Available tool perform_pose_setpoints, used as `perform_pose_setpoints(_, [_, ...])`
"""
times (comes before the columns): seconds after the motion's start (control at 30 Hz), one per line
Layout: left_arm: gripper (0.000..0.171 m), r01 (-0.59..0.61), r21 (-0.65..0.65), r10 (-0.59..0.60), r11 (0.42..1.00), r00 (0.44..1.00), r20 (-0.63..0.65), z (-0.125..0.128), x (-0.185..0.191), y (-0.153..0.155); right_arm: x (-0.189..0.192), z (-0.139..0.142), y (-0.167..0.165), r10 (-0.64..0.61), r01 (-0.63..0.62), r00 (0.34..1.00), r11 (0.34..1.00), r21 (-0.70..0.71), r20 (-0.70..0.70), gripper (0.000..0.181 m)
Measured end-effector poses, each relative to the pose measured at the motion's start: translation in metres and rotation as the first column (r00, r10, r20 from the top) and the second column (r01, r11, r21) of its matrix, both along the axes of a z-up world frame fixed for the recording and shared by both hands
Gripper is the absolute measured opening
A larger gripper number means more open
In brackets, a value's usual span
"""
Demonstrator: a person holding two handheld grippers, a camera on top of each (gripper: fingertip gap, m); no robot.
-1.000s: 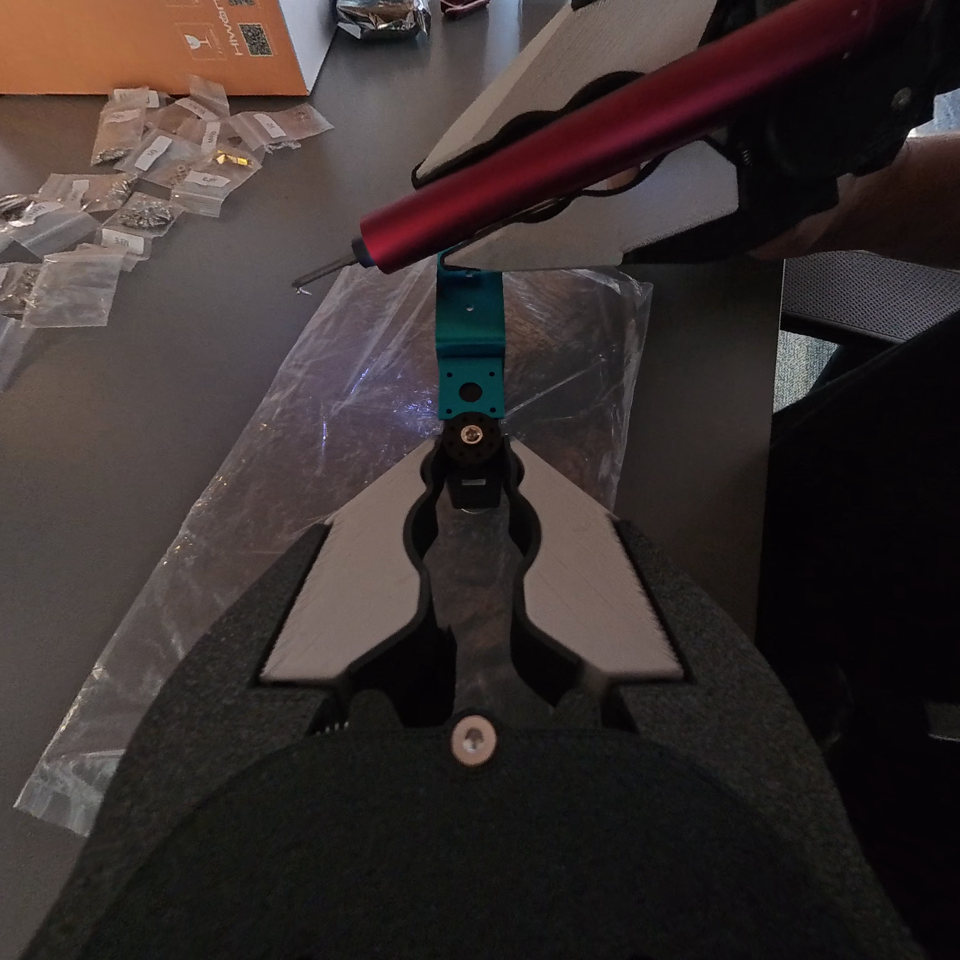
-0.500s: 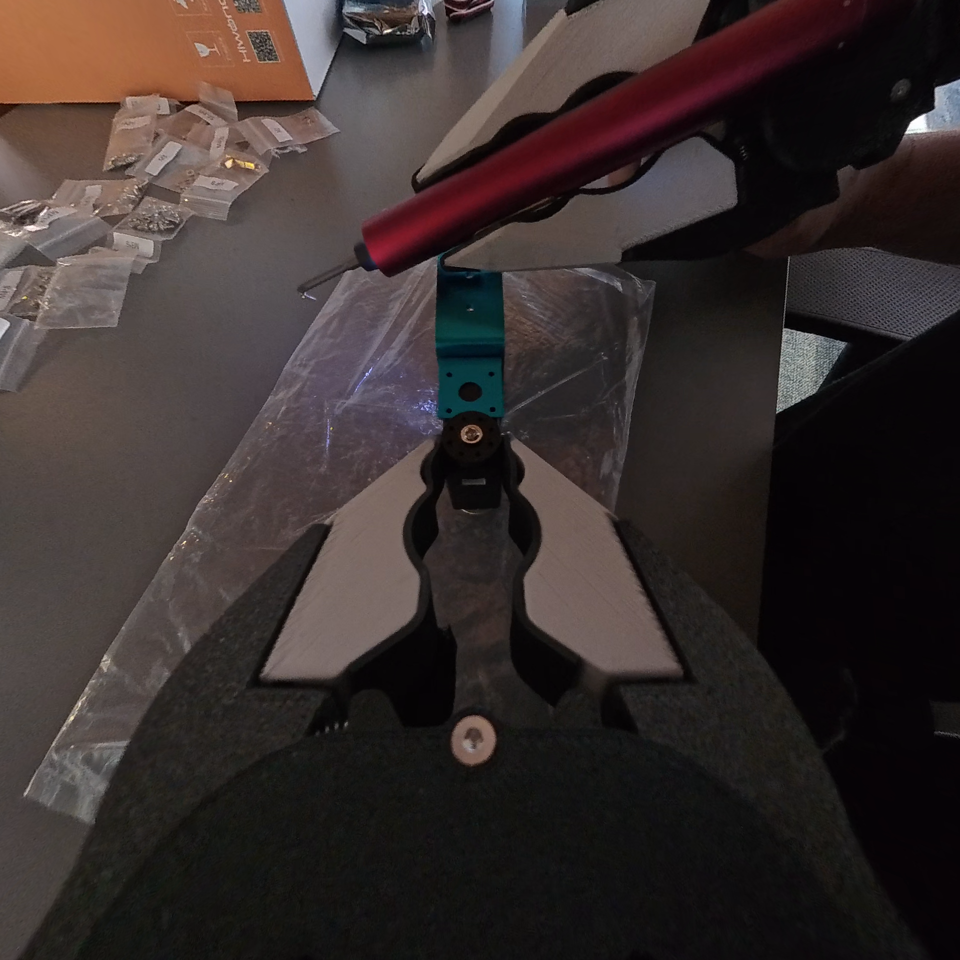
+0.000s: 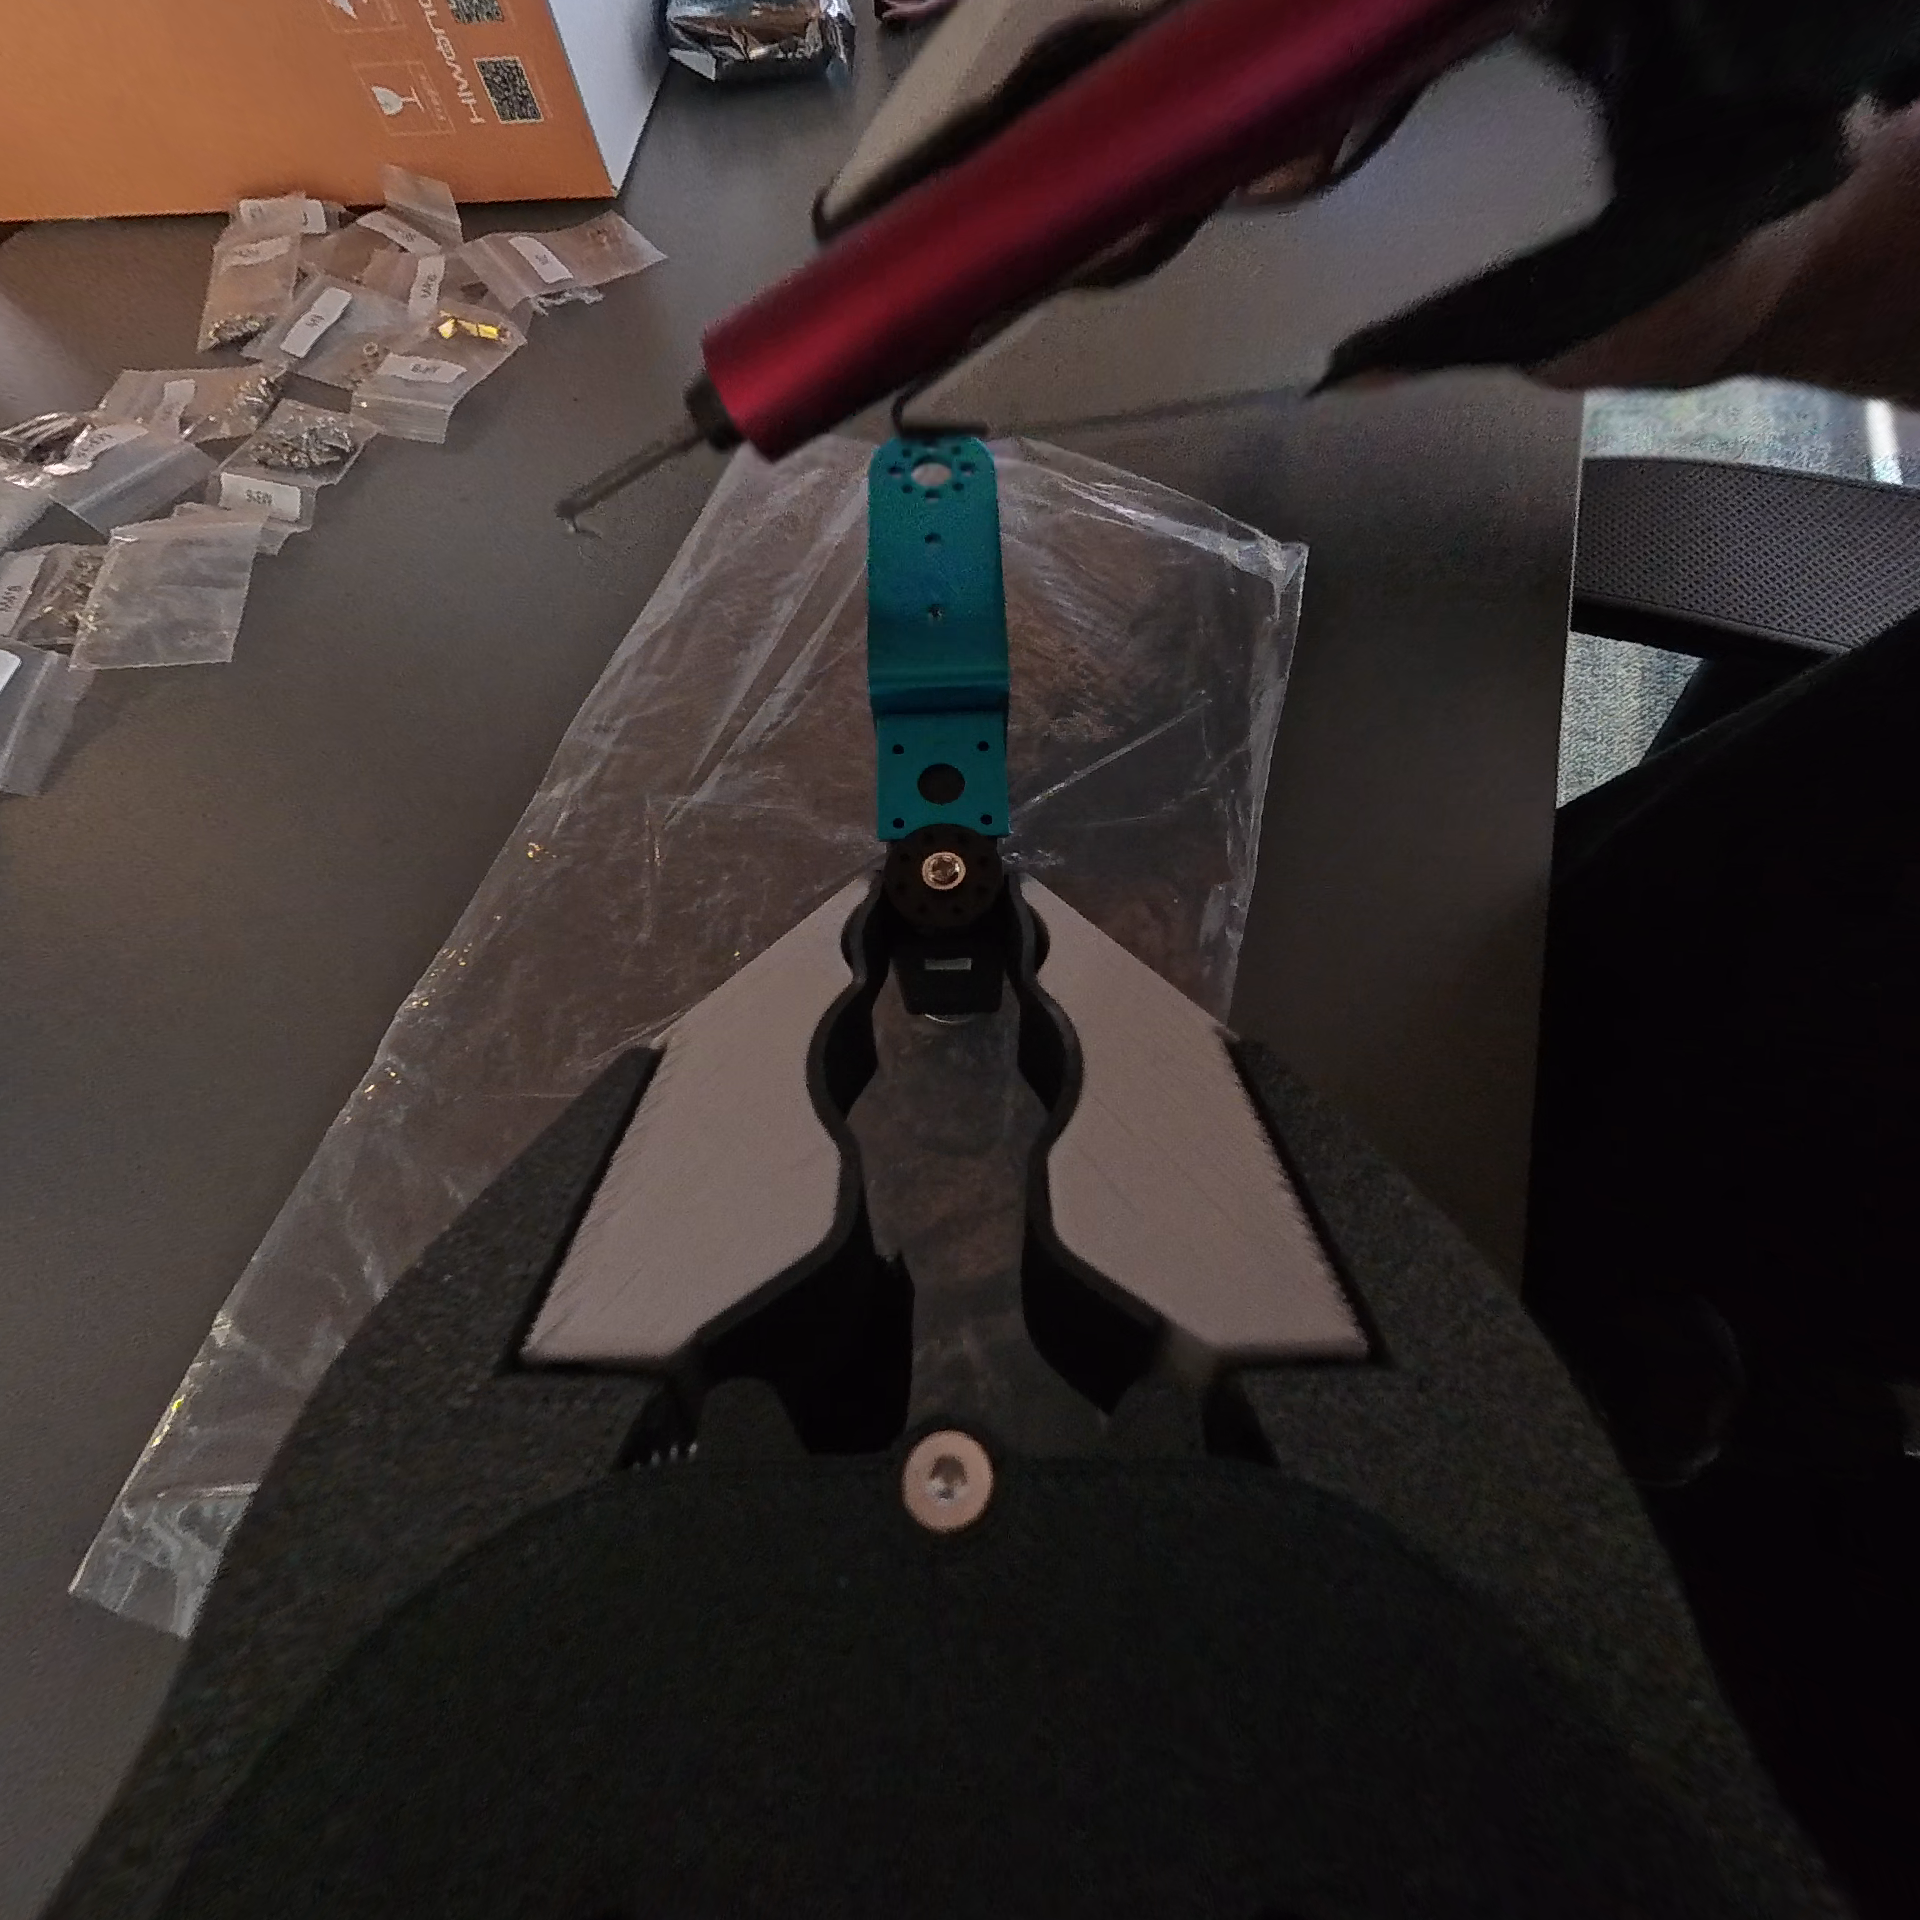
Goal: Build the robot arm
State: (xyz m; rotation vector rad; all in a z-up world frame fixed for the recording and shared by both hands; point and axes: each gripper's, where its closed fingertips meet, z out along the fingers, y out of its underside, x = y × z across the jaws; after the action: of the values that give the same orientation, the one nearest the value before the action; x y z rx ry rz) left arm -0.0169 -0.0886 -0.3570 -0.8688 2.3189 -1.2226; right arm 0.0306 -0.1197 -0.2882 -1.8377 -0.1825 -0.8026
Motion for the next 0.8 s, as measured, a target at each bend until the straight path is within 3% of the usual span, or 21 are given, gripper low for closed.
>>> perform_pose_setpoints(0.17, [0.023, -0.016, -0.001, 0.016, 1.000, 1.000, -0.016, -0.002, 0.001, 0.000, -0.039, 0.016, -0.003, 0.192, -0.197, 0.980, 0.970, -0.140, -0.049, 0.021])
perform_pose_setpoints(0.37, [0.030, -0.022, -0.047, 0.021, 0.999, 1.000, -0.009, 0.005, -0.003, -0.002, -0.060, 0.008, -0.001, 0.252, -0.246, 0.968, 0.933, -0.262, -0.013, 0.021])
perform_pose_setpoints(0.67, [0.026, -0.092, -0.234, 0.096, 0.968, 0.995, 0.007, 0.032, 0.002, 0.009, -0.058, 0.006, 0.000, 0.214, -0.229, 0.971, 0.962, -0.150, -0.108, 0.022])
perform_pose_setpoints(0.8, [0.021, -0.093, -0.227, 0.103, 0.969, 0.994, 0.032, 0.034, 0.004, 0.012, -0.057, 0.012, 0.000, 0.201, -0.215, 0.961, 0.975, -0.058, -0.191, 0.022])
